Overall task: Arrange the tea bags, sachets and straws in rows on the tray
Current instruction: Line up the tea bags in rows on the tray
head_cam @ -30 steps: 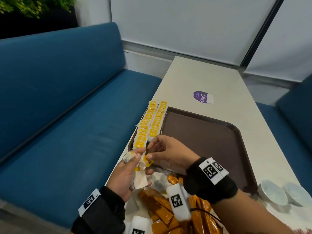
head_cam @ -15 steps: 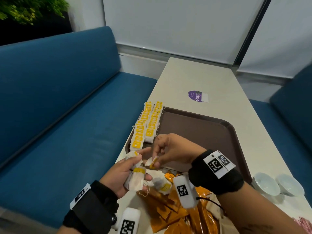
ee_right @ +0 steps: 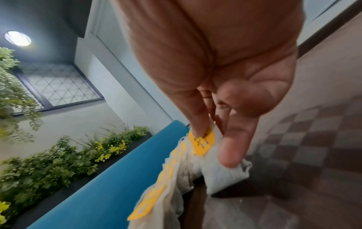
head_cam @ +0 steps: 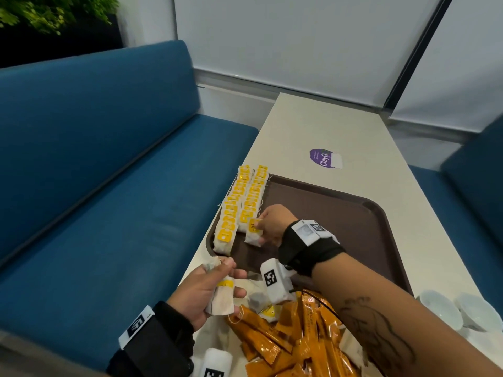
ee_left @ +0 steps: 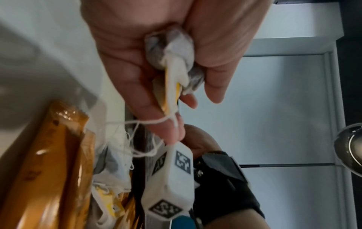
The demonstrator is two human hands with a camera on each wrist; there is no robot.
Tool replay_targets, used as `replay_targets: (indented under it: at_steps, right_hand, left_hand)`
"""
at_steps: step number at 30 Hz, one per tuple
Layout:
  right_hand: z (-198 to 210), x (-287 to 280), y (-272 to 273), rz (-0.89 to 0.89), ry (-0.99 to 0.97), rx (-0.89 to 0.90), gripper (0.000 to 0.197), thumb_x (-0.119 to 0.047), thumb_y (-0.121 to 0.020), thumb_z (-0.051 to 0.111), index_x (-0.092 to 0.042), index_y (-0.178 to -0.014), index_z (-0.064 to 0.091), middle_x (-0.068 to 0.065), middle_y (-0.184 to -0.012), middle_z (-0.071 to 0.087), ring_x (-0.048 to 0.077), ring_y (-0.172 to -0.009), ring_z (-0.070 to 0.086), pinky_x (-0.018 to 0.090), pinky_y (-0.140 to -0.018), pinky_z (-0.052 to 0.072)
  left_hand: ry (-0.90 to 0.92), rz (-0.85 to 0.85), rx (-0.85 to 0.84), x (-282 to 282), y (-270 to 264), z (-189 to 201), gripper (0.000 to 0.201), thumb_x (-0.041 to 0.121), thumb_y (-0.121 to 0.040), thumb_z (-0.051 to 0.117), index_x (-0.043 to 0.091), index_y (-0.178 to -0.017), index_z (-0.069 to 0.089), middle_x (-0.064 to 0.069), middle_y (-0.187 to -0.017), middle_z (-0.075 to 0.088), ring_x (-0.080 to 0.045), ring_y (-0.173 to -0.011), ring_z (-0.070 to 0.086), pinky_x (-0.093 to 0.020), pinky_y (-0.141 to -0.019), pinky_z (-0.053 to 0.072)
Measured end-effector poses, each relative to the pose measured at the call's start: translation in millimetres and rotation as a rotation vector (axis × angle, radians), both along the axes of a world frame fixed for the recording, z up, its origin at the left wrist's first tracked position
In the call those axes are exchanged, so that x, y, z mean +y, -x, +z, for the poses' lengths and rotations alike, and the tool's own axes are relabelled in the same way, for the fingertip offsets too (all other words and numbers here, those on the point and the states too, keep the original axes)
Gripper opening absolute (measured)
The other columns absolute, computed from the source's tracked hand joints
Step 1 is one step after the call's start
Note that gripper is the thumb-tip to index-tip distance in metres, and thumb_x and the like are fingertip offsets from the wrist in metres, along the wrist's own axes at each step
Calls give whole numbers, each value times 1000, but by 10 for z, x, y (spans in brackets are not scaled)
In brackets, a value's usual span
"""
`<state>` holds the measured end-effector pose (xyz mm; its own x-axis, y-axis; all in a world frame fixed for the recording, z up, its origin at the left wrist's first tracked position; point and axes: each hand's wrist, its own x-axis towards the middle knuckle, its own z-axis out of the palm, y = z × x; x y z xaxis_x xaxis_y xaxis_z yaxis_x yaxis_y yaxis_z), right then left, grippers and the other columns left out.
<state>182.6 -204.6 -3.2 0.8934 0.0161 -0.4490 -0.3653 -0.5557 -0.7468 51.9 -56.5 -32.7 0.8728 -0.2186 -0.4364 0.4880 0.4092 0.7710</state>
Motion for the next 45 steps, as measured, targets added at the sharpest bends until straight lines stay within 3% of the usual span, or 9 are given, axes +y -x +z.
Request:
replay_targets:
  at_steps: [4, 8, 12, 15, 23, 27, 33, 39, 45]
  right_hand:
    - [-6, 95, -23, 97, 214, 75, 45, -20, -96, 52, -12, -138, 43, 2, -124, 62, 17, -116, 57, 24, -93, 47]
    - [-33, 183, -197, 6, 53, 169, 36, -11, -96, 47, 2, -130, 50, 17, -111, 67, 18, -92, 67, 18, -44, 47]
    - [-70, 243, -194, -34, 32, 192, 12, -11, -97, 51, -1, -91, 55, 13, -70, 59, 20, -57, 58, 26, -47, 45]
    - [-84, 160, -155, 30, 97, -12, 21, -11, -85, 64, -13, -69, 51, 6, -69, 55, 17, -57, 54, 27, -50, 46]
    - [460, 88, 750, 341, -188, -72, 21, -9, -78, 75, -1, -93, 63, 11, -78, 65, 20, -69, 62, 33, -65, 53]
    - [389, 119, 982, 549, 79, -222, 35, -12, -69, 81, -13, -100, 64, 2, -80, 63, 12, -71, 57, 36, -73, 53]
    - [231, 51, 1111, 362, -27, -316, 23, -10, -68, 81, -19, -78, 61, 1, -72, 58, 10, -63, 51, 28, -61, 46]
    - [196, -116, 1120, 154, -246, -263, 28, -1, -71, 79, -15, -78, 56, 15, -82, 64, 20, -71, 58, 30, -65, 52]
    - [170, -180, 1168, 214, -238, -175, 26, -8, -75, 77, -14, -91, 58, 13, -88, 69, 12, -66, 60, 20, -44, 43]
  left_hand:
    - [46, -16, 12, 1, -2, -20, 40, 35, -69, 61, 5, -95, 55, -15, -87, 67, -26, -60, 62, -31, -42, 50]
    - [81, -58, 51, 17, -21, -34, 56, 51, -68, 50, 5, -100, 58, -14, -85, 67, -25, -58, 63, -32, -44, 52]
    - [143, -76, 74, 38, -47, -44, 66, 57, -71, 42, 6, -107, 60, -13, -81, 68, -25, -58, 64, -32, -42, 52]
    - [147, -77, 74, 47, -49, -46, 60, 51, -81, 40, 6, -113, 60, -11, -81, 68, -24, -60, 64, -32, -44, 51]
    - [138, -1, 27, -55, -45, 27, 49, 50, -88, 36, 10, -107, 59, -8, -68, 62, -23, -51, 60, -31, -40, 50]
    - [131, -48, 4, -138, -23, 36, 59, 54, -78, 39, 11, -112, 58, -13, -71, 67, -23, -50, 62, -30, -39, 50]
    - [50, -17, -39, -180, 55, 61, 54, 58, -74, 39, 16, -98, 62, -7, -61, 63, -20, -51, 61, -28, -40, 49]
    - [-41, 127, -105, -139, 62, 47, 10, 13, -86, 58, 11, -95, 63, -7, -77, 61, -17, -62, 53, -28, -43, 48]
    - [-134, 217, -199, -164, 39, 62, 19, -7, -84, 58, 11, -90, 60, -5, -72, 56, -13, -53, 54, -28, -41, 47]
